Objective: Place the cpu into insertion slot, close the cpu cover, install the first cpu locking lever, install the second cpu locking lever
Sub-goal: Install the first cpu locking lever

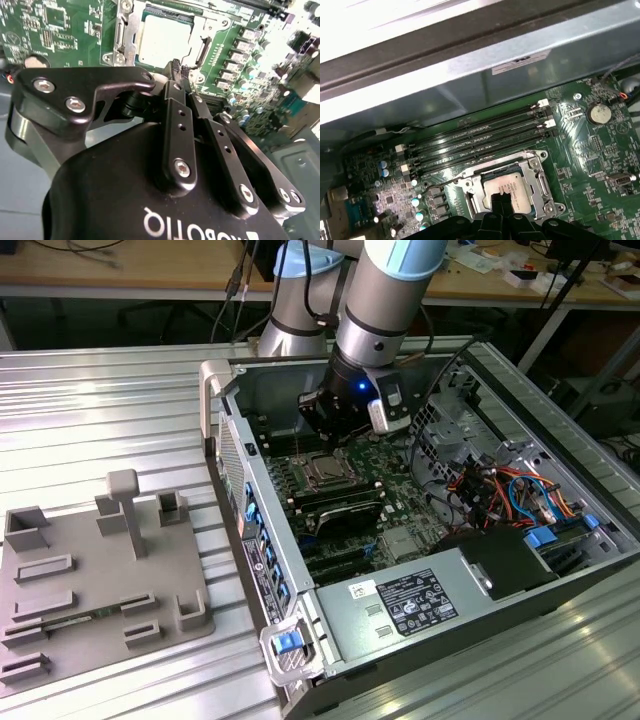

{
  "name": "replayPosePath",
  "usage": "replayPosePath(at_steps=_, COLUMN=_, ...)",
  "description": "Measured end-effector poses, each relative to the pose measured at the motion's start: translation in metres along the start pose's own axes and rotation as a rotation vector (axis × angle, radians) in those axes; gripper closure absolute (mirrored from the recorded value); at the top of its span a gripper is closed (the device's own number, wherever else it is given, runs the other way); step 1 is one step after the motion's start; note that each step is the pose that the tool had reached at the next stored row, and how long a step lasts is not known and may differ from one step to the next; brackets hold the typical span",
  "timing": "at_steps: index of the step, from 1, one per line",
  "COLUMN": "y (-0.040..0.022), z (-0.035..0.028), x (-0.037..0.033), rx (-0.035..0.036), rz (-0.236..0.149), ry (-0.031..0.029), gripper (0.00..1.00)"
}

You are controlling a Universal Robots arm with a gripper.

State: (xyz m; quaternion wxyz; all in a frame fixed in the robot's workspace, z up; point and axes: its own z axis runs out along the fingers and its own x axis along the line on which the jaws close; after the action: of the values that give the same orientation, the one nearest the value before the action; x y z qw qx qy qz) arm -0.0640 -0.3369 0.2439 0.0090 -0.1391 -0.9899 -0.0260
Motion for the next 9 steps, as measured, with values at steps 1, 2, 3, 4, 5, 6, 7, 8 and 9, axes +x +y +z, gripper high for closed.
replayPosePath(at_steps=1, y=0.0, z=-0.0012, x=0.0001, rx=0.0002, rz=-0.008, ry=0.0004, gripper=0.89)
replayPosePath(at_steps=2, y=0.0001, z=-0.0029, x=0.0003, rx=0.0003, rz=-0.015, ry=0.0008, gripper=0.89)
replayPosePath(at_steps=3, y=0.0001, z=-0.005, x=0.0005, rx=0.0006, rz=-0.021, ry=0.0011, gripper=0.89)
replayPosePath(at_steps=4, y=0.0002, z=-0.0069, x=0.0007, rx=0.0006, rz=-0.028, ry=0.0014, gripper=0.89)
replayPosePath(at_steps=5, y=0.0003, z=-0.0081, x=0.0008, rx=0.0009, rz=-0.039, ry=0.0019, gripper=0.89)
replayPosePath(at_steps=6, y=0.0003, z=-0.0086, x=0.0008, rx=0.0012, rz=-0.052, ry=0.0026, gripper=0.89)
replayPosePath(at_steps=7, y=0.0003, z=-0.0085, x=0.0009, rx=0.0014, rz=-0.066, ry=0.0033, gripper=0.89)
replayPosePath(at_steps=8, y=0.0002, z=-0.0086, x=0.0009, rx=0.0019, rz=-0.083, ry=0.0041, gripper=0.89)
replayPosePath(at_steps=9, y=0.0002, z=-0.0086, x=0.0009, rx=0.0026, rz=-0.102, ry=0.0051, gripper=0.89)
